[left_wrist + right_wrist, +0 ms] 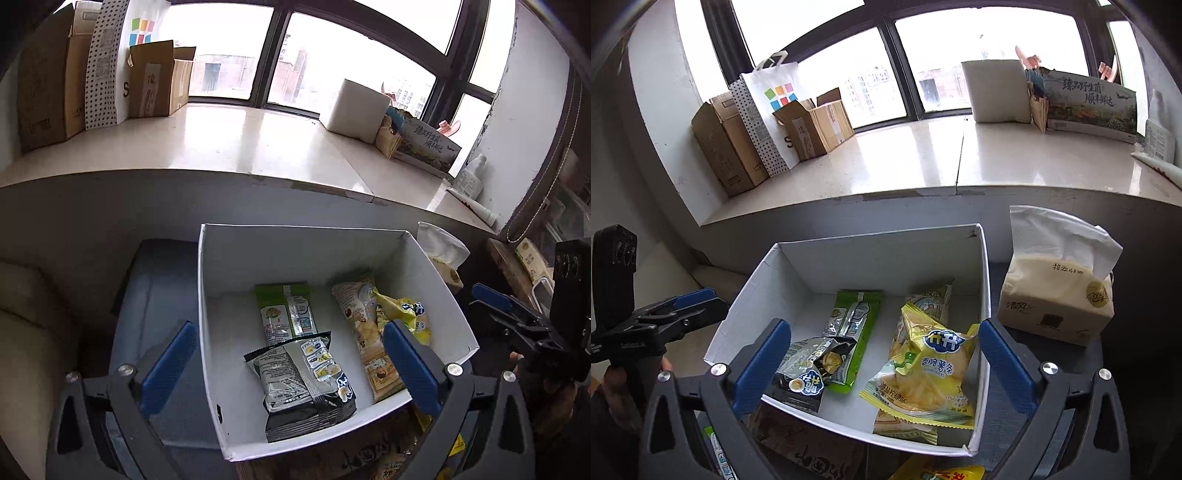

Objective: Organize snacks
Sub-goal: 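Withdraw both tools from the box toward the remaining snacks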

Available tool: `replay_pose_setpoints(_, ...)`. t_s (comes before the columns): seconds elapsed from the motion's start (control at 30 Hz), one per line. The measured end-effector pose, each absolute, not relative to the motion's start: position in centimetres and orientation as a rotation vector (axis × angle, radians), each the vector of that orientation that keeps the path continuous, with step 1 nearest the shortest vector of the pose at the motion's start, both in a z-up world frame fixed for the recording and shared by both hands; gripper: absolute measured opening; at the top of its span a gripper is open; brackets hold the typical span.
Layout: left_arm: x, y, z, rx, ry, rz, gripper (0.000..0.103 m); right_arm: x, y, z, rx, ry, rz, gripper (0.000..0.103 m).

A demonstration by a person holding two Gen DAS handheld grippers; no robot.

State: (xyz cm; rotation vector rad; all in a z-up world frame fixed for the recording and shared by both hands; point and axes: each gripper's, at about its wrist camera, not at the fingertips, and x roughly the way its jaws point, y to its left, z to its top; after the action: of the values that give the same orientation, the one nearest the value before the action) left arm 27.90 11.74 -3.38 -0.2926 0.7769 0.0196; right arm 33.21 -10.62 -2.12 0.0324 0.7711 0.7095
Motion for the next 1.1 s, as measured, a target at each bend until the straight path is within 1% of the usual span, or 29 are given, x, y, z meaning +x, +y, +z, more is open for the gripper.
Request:
replay_pose_setpoints(0.07,26.6,11.4,-2.7,-0.265,0.754,0.006,0.103,31.8,-11.4,-1.2,0.026,0.735,0.731,0.103)
replay_pose_setpoints(0.13,24.8,10.9,-2.0,-0.229,0.735,-0.013,0.103,30.1,-11.8,-0.7,0.005,0.738,0.775,0.103)
replay_pose_setpoints(0.27,19.2,9.6,-0.8,-0.182,0.662,-0.038,0.103,25.5,-13.0,-0.2,-0.052,0.695,0.783,0.103)
replay_pose_setpoints(0.37,15.1,9.5,-0.5,-0.208,0.632,-0.059,0.103,21.5,-14.3,-0.2,-0.01,0.653,0.833,0.103)
replay_pose_setpoints(0.57,6.6,10.3,-0.3,-0.251,0.571,-0.06,0.103,15.0,-14.6,-2.7,-0.007,0.715,0.908,0.103)
replay_pose_setpoints(0.67,3.4,10.8,-0.9,-0.228,0.597,-0.03,0.103,13.5,-12.6,-4.6,-0.107,0.752,0.949,0.103)
replay_pose_setpoints(0.77,1.1,11.8,-1.8,-0.246,0.616,0.031,0.103,13.2,-9.1,-6.8,-0.171,0.827,1.034,0.103)
replay_pose_setpoints(0.93,-1.5,12.9,-3.1,-0.294,0.659,0.069,0.103,12.7,-2.0,-10.2,-0.261,0.903,1.216,0.103)
replay_pose_setpoints(1.1,-3.7,12.9,-3.8,-0.298,0.656,0.075,0.103,12.8,4.1,-13.1,-0.4,0.949,1.277,0.103)
